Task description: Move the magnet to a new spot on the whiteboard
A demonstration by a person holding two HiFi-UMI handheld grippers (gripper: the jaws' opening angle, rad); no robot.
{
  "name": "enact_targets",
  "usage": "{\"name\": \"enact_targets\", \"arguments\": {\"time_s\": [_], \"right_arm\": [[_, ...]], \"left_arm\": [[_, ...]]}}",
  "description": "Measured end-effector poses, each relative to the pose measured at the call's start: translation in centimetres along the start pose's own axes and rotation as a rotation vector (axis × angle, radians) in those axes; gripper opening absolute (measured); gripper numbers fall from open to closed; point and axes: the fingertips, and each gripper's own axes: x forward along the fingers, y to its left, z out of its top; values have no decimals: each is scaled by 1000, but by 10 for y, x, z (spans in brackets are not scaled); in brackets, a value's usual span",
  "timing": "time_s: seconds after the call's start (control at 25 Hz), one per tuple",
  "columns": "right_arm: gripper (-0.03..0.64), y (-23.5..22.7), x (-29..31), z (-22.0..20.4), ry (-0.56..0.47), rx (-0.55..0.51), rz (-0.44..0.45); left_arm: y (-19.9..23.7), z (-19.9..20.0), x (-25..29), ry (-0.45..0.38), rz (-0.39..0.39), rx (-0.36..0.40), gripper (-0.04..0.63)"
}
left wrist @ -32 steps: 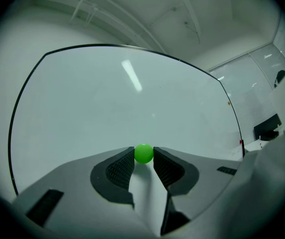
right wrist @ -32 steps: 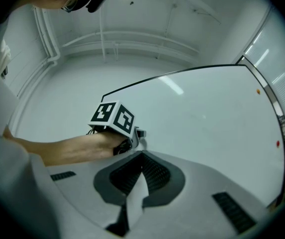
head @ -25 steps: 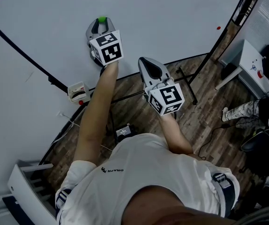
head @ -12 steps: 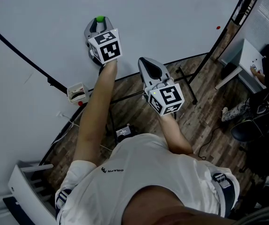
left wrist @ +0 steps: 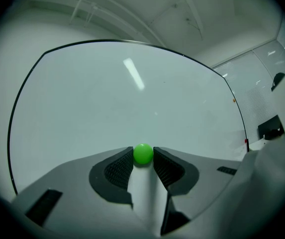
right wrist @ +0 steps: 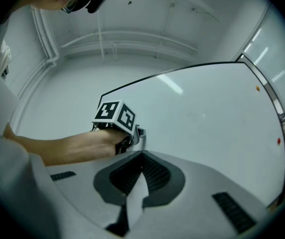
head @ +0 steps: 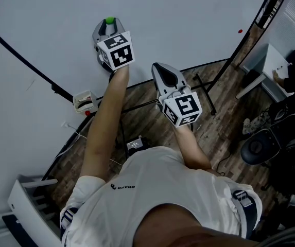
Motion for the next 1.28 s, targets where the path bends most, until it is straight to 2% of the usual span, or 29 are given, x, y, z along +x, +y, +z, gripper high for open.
{"name": "enact_targets", "arguments": {"time_s": [1.28], "right_arm": [[14,3,-7,4,-4,-2,0]], "left_arm": [[-3,6,-19,-27,-9,-6,132]]}}
